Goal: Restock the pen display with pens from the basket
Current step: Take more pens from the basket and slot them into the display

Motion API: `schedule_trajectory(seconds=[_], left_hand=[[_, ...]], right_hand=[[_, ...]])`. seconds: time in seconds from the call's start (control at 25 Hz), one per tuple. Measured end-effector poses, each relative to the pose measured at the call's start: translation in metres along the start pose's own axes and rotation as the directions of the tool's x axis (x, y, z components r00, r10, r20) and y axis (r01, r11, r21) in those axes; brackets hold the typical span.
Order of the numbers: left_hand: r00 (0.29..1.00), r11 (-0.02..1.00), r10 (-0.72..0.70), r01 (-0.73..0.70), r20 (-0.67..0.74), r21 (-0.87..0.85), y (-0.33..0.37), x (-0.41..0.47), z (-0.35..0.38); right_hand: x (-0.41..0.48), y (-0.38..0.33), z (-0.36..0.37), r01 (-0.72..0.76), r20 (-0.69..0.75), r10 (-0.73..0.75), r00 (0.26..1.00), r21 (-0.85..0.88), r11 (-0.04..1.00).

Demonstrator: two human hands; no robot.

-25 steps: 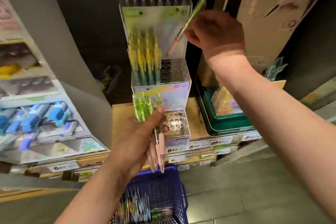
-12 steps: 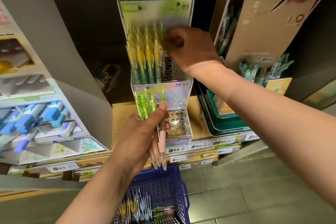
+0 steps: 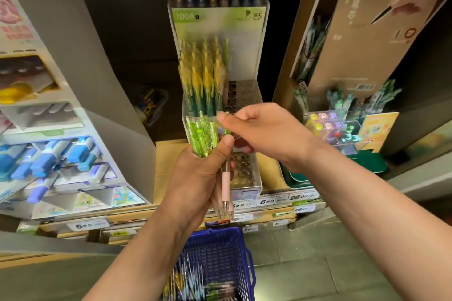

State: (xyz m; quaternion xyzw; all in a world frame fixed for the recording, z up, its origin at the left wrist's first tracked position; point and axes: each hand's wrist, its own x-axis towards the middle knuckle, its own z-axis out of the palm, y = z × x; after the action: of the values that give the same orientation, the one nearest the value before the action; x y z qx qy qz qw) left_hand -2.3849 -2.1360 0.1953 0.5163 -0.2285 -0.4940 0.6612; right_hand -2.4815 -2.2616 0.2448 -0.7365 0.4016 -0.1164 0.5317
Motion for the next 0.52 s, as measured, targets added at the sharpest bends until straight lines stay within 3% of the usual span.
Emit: schedule_trajectory(seconds=[0.12, 0.2, 0.4, 0.52], left_hand=[[1.000, 0.999, 0.026, -0.026, -0.005, 0.026, 0.000, 0.000, 0.001], [1.000, 0.999, 0.006, -0.005, -0.007, 0.042, -0.001, 0.001, 0.000], [0.997, 0.992, -0.069, 0.066, -0.022, -0.105, 0.000, 0.001, -0.002], [0.997, 0.979, -0.081, 0.076, -0.016, -0.187, 0.000, 0.003, -0.003]], right_hand=[[-0.008, 0.000, -0.003, -0.092, 0.132, 0.061, 0.989, 0.243, 0.966], [-0.010, -0.004, -0.008, -0.113, 0.139, 0.069, 0.988, 0.341, 0.933], [0.008, -0.026, -0.038, 0.058, -0.257, 0.072, 0.964, 0.465, 0.883], [0.031, -0.041, -0.057, 0.234, -0.416, -0.075, 0.906, 0.345, 0.909]])
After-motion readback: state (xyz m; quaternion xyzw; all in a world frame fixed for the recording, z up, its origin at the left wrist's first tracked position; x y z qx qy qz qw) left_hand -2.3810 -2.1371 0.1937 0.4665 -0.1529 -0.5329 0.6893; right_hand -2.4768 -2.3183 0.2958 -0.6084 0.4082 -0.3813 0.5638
